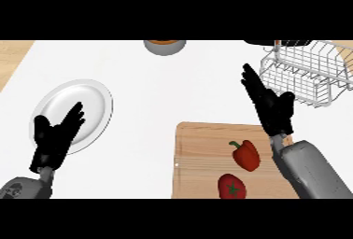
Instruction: Pick the tomato from the cutting board and place it in the tiered basket
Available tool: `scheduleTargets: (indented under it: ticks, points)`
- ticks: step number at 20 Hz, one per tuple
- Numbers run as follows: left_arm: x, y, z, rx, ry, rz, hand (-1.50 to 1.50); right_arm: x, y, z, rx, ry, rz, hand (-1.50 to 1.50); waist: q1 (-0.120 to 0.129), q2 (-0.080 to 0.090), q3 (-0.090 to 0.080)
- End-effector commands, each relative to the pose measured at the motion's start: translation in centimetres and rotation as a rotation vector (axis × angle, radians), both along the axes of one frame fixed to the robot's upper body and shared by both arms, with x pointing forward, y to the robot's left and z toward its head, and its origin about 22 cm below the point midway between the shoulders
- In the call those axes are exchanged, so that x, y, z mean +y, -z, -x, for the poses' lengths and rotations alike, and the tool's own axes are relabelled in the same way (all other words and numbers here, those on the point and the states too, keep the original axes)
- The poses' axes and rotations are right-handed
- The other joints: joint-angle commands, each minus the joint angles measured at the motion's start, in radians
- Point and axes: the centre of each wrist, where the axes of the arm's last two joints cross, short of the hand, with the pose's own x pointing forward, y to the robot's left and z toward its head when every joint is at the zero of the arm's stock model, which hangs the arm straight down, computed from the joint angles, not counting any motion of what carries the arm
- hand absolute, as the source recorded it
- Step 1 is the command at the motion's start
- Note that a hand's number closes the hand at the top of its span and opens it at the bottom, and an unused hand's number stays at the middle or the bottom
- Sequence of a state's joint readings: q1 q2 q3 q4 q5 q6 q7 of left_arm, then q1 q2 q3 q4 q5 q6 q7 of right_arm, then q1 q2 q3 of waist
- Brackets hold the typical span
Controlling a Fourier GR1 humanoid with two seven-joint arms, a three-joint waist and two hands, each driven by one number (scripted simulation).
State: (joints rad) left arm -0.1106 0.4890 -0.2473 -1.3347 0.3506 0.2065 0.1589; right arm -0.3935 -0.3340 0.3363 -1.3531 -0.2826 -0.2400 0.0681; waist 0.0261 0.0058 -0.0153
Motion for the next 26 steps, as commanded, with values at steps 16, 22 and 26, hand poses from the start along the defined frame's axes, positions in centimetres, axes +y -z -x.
scheduleTargets:
  ticks: [16,22,26]
  points:
    - [-5.6,5.5,6.4,-0.086,-0.149,-0.003,0.00,-7.8,-3.9,15.3,-0.334,0.616,-0.075,-1.50,-0.076,-0.017,0.014]
    - [-3.8,4.5,6.1,-0.092,-0.129,-0.019,0.00,-7.7,-4.5,19.9,0.010,0.384,0.200,-1.50,-0.064,-0.014,0.010]
    - [-4.7,5.0,5.5,-0.096,-0.125,-0.015,0.00,-7.6,-6.5,21.3,0.108,0.260,0.455,-1.50,-0.061,-0.007,0.006]
